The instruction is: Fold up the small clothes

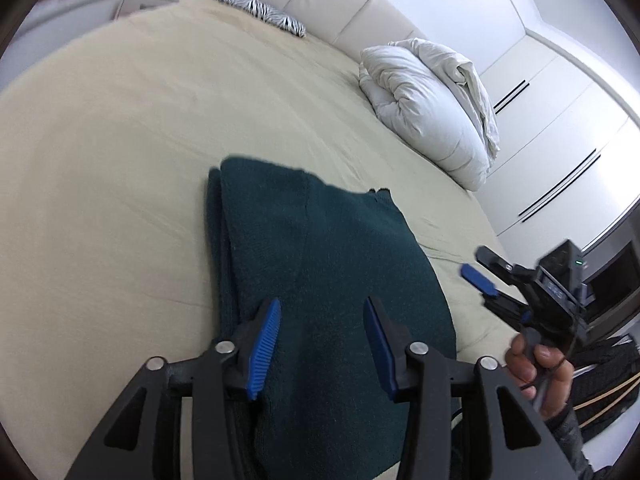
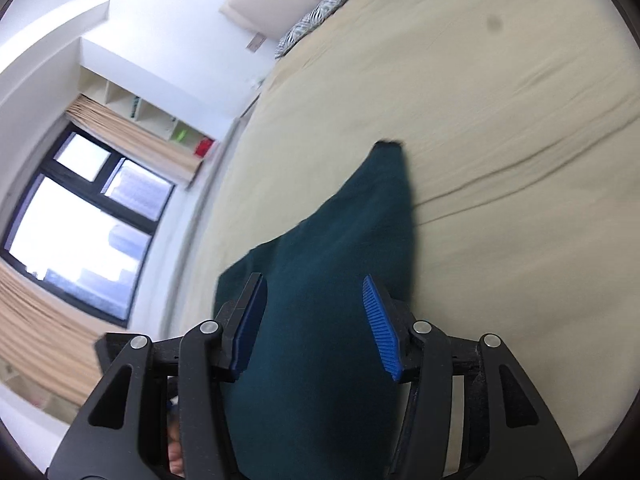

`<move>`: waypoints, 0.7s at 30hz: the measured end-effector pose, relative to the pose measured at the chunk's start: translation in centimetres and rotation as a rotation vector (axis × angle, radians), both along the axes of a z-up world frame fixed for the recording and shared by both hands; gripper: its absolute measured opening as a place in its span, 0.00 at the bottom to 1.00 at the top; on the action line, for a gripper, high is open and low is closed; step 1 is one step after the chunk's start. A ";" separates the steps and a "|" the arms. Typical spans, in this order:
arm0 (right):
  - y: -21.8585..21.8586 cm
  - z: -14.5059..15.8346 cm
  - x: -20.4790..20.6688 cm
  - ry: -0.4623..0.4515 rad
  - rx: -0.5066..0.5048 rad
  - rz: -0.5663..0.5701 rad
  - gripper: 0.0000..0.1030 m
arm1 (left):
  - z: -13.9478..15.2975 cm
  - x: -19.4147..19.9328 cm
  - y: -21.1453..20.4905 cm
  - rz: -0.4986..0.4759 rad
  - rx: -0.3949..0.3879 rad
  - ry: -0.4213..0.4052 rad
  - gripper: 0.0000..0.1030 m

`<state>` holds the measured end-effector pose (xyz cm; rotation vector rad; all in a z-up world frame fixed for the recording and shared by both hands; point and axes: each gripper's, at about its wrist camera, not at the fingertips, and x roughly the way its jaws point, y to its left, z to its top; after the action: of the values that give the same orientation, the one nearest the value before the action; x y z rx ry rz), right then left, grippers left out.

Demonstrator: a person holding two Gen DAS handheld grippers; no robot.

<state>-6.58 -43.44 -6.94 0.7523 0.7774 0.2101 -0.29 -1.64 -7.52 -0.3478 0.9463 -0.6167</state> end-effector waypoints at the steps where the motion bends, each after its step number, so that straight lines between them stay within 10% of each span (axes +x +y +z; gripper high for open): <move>1: 0.0 0.8 -1.0 -0.019 -0.048 -0.017 0.48 | 0.8 -0.5 0.0 0.009 0.015 -0.034 0.52; 6: 2.3 6.5 -6.9 -0.176 -0.354 -0.127 0.51 | 6.7 -4.5 -0.5 0.082 0.163 -0.307 0.81; 8: 3.3 8.4 -8.6 -0.236 -0.421 -0.166 0.70 | 8.8 -6.3 -0.8 0.107 0.201 -0.430 0.99; 12: 4.6 12.5 -12.4 -0.374 -0.560 -0.337 0.99 | 12.2 -9.4 -1.2 0.160 0.245 -0.595 1.00; 21: 5.4 18.8 -16.0 -0.429 -0.686 -0.459 1.00 | 17.0 -11.9 -0.5 0.283 0.338 -0.690 1.00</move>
<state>-22.61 -38.00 11.87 0.1985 0.2167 -0.2975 -12.22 -2.12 9.47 0.0449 0.3144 -0.2698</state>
